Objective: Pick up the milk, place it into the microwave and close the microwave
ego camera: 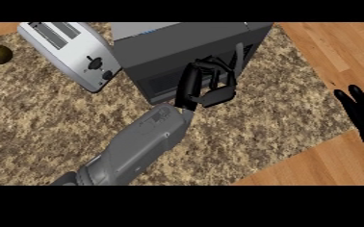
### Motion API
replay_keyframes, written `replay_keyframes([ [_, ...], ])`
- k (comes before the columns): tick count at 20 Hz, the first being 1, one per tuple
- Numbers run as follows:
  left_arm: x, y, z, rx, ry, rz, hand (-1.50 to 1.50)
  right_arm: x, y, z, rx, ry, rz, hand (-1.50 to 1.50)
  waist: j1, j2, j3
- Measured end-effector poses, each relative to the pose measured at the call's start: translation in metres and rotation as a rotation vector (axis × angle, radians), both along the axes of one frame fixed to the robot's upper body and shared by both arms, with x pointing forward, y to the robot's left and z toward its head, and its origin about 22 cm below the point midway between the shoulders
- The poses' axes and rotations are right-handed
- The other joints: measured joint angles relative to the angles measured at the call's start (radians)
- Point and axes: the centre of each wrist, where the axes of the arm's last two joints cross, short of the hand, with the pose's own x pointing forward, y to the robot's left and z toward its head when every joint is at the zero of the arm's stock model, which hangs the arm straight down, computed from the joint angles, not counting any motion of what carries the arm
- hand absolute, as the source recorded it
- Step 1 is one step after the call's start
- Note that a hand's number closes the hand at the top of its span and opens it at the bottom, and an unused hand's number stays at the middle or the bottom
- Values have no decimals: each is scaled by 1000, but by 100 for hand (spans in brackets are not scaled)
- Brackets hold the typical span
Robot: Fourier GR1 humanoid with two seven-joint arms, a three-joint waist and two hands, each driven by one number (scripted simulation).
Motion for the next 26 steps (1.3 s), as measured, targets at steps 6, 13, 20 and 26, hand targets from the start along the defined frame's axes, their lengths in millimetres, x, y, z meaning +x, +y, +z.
replay_keyframes([
  [6,1,1,-2,-23,-23,15,150,1,-2,8,4,-4,13,-150,-10,1,1],
  [13,1,2,-5,-42,-45,25,150,1,-5,16,5,-5,17,-150,-16,2,3],
  [20,2,2,-6,-56,-67,37,150,3,-8,25,2,-6,19,-150,-22,4,4],
  [26,2,2,-8,-63,-86,40,150,4,-12,30,5,-5,16,-150,-23,6,5],
])
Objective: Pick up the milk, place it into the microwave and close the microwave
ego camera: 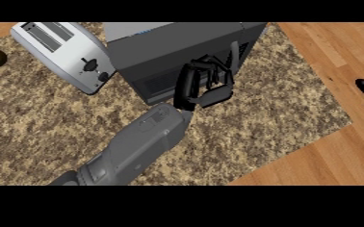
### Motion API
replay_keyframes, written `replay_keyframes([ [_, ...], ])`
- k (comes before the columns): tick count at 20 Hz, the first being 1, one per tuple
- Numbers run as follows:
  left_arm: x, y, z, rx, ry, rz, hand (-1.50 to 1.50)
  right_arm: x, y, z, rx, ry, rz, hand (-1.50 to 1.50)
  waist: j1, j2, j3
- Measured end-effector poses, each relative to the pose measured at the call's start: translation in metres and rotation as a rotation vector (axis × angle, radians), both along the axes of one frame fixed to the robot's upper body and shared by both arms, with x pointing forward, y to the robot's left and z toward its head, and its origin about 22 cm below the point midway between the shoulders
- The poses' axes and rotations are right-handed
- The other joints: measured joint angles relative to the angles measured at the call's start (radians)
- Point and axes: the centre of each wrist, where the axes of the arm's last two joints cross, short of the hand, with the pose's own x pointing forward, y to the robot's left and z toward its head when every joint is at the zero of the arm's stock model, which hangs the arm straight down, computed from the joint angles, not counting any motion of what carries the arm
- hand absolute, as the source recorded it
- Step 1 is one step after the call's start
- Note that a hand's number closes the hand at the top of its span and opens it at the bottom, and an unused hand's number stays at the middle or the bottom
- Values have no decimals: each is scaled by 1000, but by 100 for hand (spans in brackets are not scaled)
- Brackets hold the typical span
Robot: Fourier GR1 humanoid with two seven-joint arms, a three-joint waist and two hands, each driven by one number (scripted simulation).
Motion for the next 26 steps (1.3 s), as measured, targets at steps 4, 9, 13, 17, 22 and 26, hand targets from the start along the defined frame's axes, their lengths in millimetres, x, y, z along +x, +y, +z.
replay_keyframes([
  [4,0,-1,0,-6,-3,-1,150,1,0,5,-1,-4,22,-150,1,0,0],
  [9,0,-1,-1,-9,-11,-4,150,2,2,8,-1,-2,72,-150,3,2,1],
  [13,0,-2,-1,-7,-20,-3,150,3,3,11,-7,1,110,-150,3,2,2],
  [17,1,-2,-2,-10,-23,2,150,3,2,13,-5,8,130,-150,0,1,2],
  [22,1,-1,-3,-18,-24,14,150,3,0,16,-10,12,144,-150,-5,0,2],
  [26,1,-2,-3,-18,-28,10,150,4,-2,21,-23,7,154,-150,-4,1,2],
])
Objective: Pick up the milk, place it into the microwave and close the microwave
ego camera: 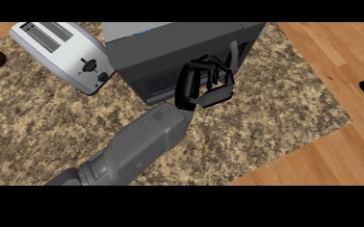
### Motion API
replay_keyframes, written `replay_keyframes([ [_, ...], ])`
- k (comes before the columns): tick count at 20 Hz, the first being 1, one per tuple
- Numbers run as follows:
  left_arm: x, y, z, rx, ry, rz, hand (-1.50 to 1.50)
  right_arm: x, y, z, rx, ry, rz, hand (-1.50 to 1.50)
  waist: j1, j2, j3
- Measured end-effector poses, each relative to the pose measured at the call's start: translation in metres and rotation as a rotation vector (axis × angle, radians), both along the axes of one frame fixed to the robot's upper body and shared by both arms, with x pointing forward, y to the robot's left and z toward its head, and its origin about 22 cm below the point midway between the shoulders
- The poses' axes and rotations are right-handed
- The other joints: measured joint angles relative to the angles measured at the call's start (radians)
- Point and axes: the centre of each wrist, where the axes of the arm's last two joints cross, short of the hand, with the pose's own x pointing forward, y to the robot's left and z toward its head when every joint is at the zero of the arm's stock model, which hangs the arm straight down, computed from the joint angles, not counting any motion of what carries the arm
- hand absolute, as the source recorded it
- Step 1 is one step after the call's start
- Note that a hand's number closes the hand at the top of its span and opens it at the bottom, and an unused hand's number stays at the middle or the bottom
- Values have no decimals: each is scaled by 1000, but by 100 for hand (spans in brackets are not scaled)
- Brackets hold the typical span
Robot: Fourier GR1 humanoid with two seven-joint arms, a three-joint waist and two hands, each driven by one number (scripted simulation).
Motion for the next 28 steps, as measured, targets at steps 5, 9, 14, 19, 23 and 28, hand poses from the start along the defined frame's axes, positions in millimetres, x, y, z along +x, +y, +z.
replay_keyframes([
  [5,1,-1,-1,26,-12,-17,150,1,0,4,-2,-4,27,-150,-3,2,1],
  [9,3,-2,-3,79,-19,-24,150,2,2,6,15,-10,60,-150,2,0,4],
  [14,3,-5,-2,125,-3,-28,150,1,3,8,21,-12,101,-150,10,-5,3],
  [19,2,-8,-2,156,25,-40,150,-1,0,12,14,-16,105,-150,24,-9,2],
  [23,0,-10,-2,146,54,-51,150,-5,-3,16,14,-18,94,-150,41,-13,-1],
  [28,-3,-10,-4,129,81,-76,-150,-12,-6,18,13,-10,77,-150,62,-18,-3],
])
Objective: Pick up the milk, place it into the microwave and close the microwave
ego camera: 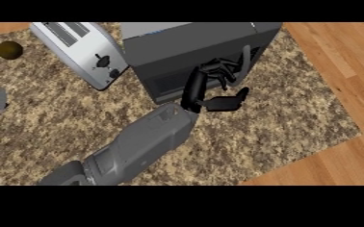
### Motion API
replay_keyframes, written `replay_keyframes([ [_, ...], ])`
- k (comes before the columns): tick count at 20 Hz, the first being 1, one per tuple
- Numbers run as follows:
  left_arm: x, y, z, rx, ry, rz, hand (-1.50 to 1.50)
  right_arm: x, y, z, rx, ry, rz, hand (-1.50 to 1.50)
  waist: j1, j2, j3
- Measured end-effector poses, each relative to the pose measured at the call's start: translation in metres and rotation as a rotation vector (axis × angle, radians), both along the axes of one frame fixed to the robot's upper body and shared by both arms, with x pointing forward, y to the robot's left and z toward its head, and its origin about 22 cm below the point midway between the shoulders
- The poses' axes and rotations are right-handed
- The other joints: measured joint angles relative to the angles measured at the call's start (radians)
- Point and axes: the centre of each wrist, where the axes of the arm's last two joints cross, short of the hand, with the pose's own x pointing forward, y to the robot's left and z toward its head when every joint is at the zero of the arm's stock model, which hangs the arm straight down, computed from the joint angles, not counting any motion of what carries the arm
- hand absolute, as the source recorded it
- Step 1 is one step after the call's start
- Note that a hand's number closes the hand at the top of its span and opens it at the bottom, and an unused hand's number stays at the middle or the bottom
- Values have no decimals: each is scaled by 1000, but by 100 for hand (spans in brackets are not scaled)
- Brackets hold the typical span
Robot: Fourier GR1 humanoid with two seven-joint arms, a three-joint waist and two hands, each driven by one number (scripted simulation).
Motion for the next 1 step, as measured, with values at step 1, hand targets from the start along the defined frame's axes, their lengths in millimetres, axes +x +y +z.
replay_keyframes([
  [1,0,0,-1,1,3,-3,-150,-1,0,1,0,3,-2,-150,3,-1,0],
])
